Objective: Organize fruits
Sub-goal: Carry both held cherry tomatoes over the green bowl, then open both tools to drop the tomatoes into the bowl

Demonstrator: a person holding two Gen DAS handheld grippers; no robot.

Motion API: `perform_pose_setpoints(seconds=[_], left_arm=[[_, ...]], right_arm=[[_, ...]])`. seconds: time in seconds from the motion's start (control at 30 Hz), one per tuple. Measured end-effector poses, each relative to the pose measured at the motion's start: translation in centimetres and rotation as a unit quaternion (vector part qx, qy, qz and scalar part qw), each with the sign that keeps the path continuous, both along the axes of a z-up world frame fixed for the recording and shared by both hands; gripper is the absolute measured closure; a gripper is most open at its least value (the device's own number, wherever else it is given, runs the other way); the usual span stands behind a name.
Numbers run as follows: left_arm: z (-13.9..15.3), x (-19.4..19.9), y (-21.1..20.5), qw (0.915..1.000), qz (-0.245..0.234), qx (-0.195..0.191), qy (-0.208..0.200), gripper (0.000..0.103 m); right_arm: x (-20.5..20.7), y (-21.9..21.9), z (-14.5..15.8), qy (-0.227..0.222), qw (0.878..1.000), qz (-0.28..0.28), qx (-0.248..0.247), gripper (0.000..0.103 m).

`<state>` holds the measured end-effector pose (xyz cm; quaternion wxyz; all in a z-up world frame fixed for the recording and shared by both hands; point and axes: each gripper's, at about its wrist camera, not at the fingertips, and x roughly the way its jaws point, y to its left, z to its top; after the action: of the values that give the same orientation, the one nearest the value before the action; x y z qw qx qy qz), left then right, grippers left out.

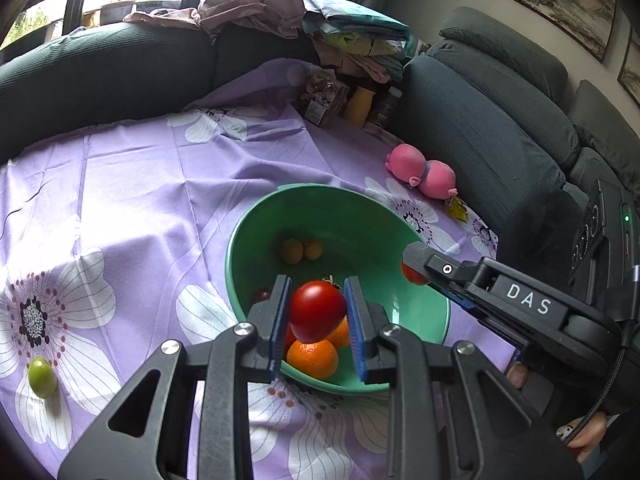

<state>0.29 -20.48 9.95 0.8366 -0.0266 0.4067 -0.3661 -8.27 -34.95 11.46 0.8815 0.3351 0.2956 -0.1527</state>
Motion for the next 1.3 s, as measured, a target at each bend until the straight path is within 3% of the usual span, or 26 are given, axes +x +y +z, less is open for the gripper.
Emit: perform_pose_setpoints(seconds=[1.3], left_arm=[[-3.3, -0.2, -3.6, 0.9983, -0.035, 0.039, 0.026, 0.076]], right_arm=[[0.8, -0.2, -1.3, 0.046, 0.999, -0.007, -0.006, 0.072]])
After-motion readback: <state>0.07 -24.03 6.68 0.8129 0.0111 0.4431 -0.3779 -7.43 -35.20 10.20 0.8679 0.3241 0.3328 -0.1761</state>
